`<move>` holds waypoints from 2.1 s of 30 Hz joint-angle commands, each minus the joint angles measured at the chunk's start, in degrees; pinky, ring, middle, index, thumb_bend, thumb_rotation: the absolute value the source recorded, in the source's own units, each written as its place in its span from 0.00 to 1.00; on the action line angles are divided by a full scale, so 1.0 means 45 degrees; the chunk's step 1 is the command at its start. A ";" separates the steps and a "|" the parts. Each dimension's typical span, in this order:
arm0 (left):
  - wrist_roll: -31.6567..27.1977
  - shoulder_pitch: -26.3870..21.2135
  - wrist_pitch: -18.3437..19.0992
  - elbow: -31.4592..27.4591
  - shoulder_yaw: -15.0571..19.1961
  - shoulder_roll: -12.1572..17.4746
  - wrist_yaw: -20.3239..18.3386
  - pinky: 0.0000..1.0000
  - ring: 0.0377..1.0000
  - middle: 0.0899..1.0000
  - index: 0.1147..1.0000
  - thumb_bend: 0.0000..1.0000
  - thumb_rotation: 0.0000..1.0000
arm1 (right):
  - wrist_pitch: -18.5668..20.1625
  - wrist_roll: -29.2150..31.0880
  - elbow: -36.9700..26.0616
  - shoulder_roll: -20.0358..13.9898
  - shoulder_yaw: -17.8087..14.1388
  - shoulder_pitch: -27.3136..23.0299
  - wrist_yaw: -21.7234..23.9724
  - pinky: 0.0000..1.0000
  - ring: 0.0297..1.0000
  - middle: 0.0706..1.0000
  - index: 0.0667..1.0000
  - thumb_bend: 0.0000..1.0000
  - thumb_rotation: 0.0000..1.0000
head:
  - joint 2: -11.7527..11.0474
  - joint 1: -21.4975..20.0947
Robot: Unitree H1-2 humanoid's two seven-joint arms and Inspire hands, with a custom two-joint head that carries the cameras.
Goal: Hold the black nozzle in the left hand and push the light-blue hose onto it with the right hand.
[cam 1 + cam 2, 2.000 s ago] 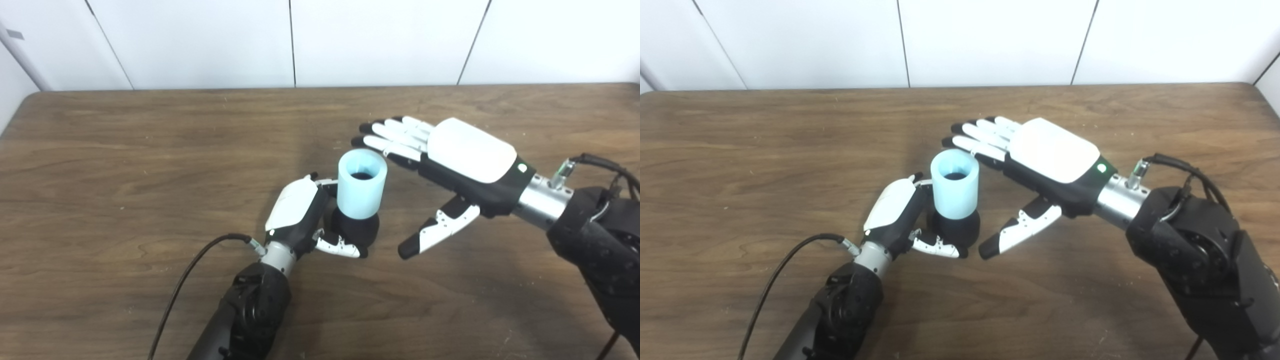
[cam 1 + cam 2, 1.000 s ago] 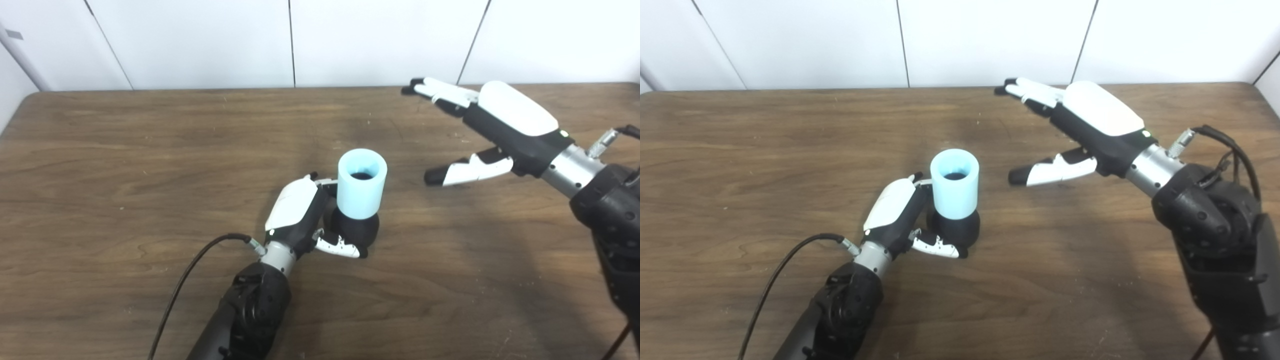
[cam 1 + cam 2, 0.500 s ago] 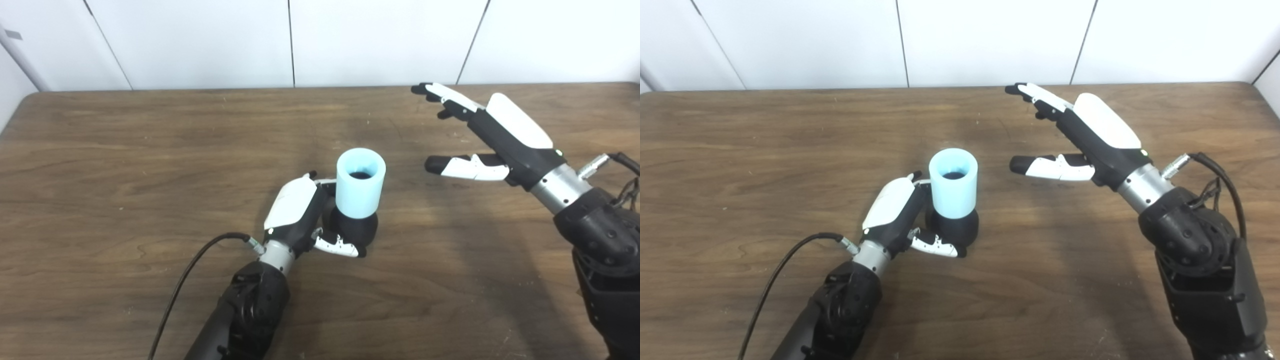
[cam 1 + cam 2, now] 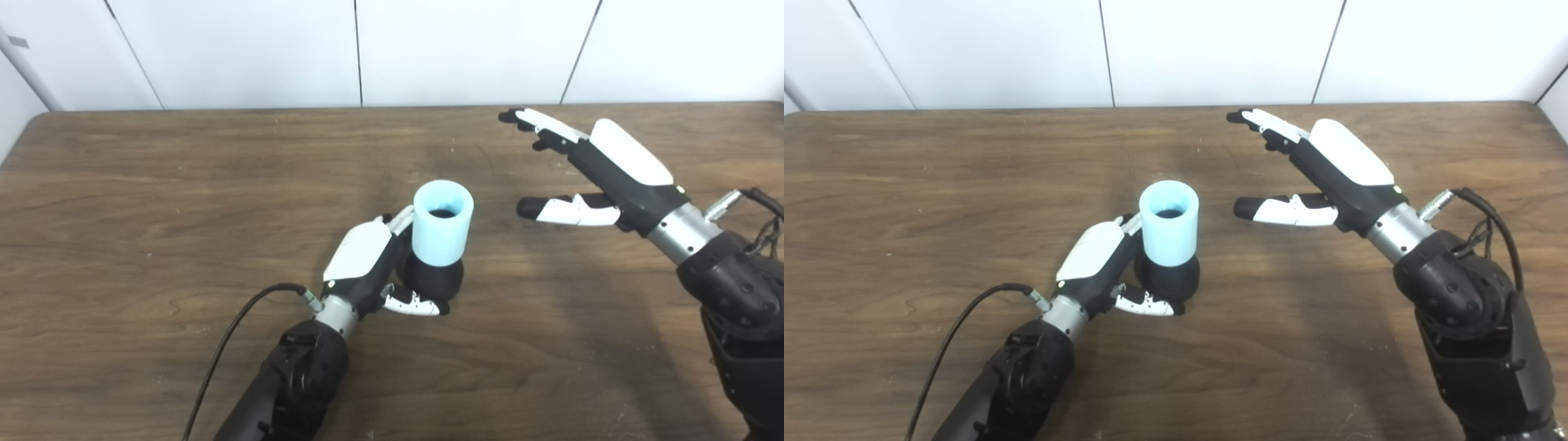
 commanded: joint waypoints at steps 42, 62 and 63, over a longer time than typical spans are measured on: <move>-0.3655 -0.0071 -0.1002 -0.2286 0.4028 0.0823 -0.1765 1.00 1.00 1.00 0.98 1.00 0.31 | 0.0223 0.0756 0.1237 -0.0038 0.0341 -0.0173 -0.0407 0.77 0.89 0.94 0.92 0.51 0.92 | -0.0100 0.0111; -0.6680 0.0847 -0.1873 -0.1475 0.7526 -0.0165 0.1267 0.87 0.92 0.90 0.92 0.53 0.51 | 0.1100 0.1702 0.2776 0.3945 -0.1406 0.1026 -0.4761 0.75 0.84 0.89 0.89 0.50 0.99 | -0.0122 0.0019; -0.6886 0.0907 -0.1803 -0.1438 0.7657 -0.0300 0.1340 0.86 0.91 0.90 0.92 0.50 0.53 | 0.1034 0.1839 0.2917 0.4236 -0.1550 0.1116 -0.5062 0.75 0.84 0.89 0.89 0.49 1.00 | -0.0110 0.0004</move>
